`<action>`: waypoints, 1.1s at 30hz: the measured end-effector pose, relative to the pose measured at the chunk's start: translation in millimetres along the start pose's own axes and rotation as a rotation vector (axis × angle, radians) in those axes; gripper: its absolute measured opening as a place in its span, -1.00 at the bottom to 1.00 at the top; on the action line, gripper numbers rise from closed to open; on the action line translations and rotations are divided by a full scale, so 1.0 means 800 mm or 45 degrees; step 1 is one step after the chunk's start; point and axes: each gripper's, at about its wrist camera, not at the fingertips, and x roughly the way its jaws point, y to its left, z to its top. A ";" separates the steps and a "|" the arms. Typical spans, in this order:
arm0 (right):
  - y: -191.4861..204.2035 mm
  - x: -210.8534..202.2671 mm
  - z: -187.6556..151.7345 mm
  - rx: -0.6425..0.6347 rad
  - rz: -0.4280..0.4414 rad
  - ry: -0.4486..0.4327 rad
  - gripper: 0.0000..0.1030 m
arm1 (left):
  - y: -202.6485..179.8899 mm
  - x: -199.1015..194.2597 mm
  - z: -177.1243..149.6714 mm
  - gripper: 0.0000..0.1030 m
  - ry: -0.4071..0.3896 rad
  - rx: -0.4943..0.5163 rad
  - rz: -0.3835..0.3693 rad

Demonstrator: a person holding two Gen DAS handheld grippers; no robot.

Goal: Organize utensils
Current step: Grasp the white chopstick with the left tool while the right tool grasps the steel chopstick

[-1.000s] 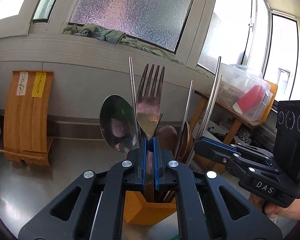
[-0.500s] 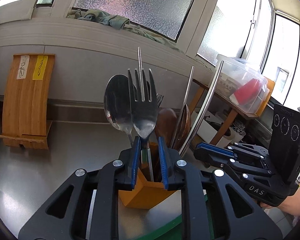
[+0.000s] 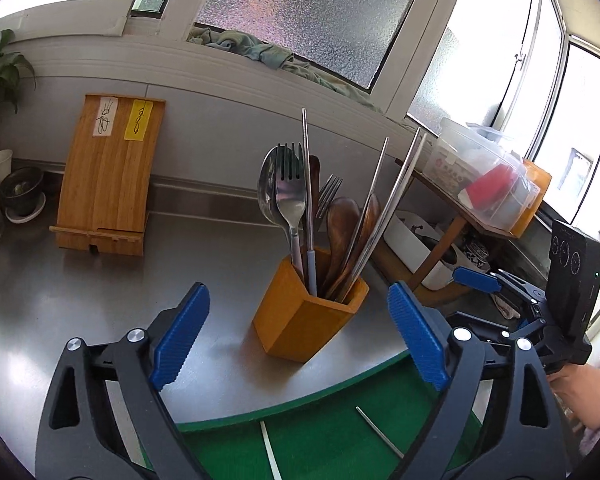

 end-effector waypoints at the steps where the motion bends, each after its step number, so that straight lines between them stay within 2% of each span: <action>1: -0.001 -0.003 -0.001 0.018 0.023 0.046 0.84 | -0.002 -0.005 -0.002 0.76 0.027 0.001 0.005; 3: -0.002 -0.006 -0.004 0.054 0.057 0.128 0.88 | -0.003 -0.013 -0.005 0.84 0.106 -0.019 0.021; 7: -0.001 -0.012 -0.017 0.146 0.151 0.313 0.88 | 0.000 -0.021 -0.017 0.84 0.333 -0.125 0.019; 12: 0.015 -0.002 -0.046 0.254 0.281 0.588 0.88 | -0.005 -0.024 -0.047 0.84 0.614 -0.185 -0.023; 17: 0.039 0.016 -0.077 0.223 0.237 0.795 0.81 | -0.006 -0.015 -0.083 0.82 0.786 -0.158 0.060; 19: 0.047 0.024 -0.089 0.233 0.238 0.865 0.57 | -0.005 -0.012 -0.095 0.66 0.841 -0.167 0.065; 22: 0.062 0.034 -0.104 0.216 0.226 0.963 0.30 | -0.011 -0.005 -0.111 0.39 0.931 -0.115 0.086; 25: 0.075 0.043 -0.114 0.186 0.170 1.018 -0.20 | -0.016 0.001 -0.123 0.16 0.990 -0.066 0.114; 28: 0.082 0.050 -0.120 0.188 0.115 1.038 -0.27 | -0.016 0.007 -0.132 0.09 1.022 -0.035 0.155; 30: 0.088 0.052 -0.123 0.178 0.092 1.048 -0.39 | -0.020 0.009 -0.137 0.08 1.036 0.011 0.181; 33: 0.097 0.054 -0.126 0.146 0.054 1.065 -0.42 | -0.024 0.012 -0.142 -0.02 1.066 0.048 0.198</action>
